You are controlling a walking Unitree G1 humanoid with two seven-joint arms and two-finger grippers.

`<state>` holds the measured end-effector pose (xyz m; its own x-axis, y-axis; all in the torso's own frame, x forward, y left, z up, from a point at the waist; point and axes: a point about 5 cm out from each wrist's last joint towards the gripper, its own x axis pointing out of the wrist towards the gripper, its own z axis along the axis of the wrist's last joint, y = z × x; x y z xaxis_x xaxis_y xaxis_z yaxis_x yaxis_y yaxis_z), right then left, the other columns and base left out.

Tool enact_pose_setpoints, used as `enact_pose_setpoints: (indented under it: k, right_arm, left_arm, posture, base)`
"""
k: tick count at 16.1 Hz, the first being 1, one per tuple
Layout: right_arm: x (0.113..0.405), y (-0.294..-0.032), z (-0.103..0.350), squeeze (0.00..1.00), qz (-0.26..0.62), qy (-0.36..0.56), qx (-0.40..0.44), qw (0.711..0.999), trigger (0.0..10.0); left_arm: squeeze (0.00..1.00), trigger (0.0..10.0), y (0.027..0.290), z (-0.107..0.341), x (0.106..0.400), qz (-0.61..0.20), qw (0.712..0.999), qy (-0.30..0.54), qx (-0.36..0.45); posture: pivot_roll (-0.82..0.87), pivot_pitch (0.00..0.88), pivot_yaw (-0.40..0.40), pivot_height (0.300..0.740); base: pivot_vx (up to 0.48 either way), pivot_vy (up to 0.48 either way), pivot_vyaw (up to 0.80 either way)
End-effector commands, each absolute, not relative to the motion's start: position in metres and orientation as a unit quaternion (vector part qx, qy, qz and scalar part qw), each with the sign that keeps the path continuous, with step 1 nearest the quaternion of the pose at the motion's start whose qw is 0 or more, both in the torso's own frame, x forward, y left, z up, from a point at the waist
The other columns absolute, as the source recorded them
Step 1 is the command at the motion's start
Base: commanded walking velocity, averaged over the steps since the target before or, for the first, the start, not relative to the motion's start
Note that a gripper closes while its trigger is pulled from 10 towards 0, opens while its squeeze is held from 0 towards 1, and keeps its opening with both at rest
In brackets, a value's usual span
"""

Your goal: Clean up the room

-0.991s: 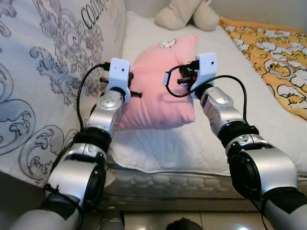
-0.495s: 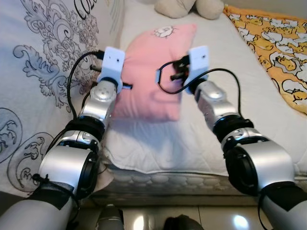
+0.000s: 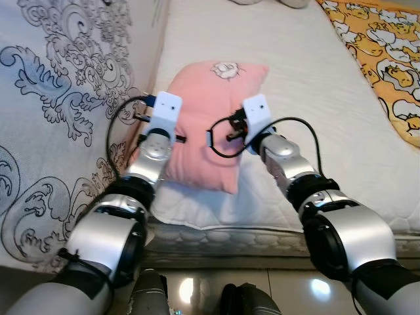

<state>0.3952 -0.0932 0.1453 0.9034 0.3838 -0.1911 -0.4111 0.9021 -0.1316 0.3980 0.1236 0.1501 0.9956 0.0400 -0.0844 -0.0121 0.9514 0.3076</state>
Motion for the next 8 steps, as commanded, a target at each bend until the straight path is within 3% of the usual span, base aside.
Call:
enact_pose_setpoints:
  k: [1, 4, 8]
  right_arm:
    - [0.394, -0.112, 0.136, 0.0, 0.179, 0.105, -0.1, 0.973, 0.0]
    - [0.397, -0.119, 0.142, 0.0, 0.175, 0.094, -0.124, 0.972, 0.0]
    - [0.411, -0.118, 0.186, 0.0, 0.184, 0.032, -0.171, 0.968, 0.0]
  left_arm:
    - [0.0, 0.0, 0.125, 0.134, 0.392, 0.032, 0.988, 0.079, 0.13]
    - [0.0, 0.0, 0.114, 0.131, 0.39, 0.036, 0.992, 0.089, 0.088]
    - [0.0, 0.0, 0.12, 0.136, 0.387, 0.105, 0.991, 0.076, 0.04]
  posture:
    - [0.2, 0.24, -0.123, 0.71]
    - [0.2, 0.238, -0.124, 0.71]
    - [0.2, 0.213, -0.135, 0.71]
  base:
    - [0.0, 0.0, 0.0]
    - [0.0, 0.0, 0.0]
    - [0.0, 0.0, 0.0]
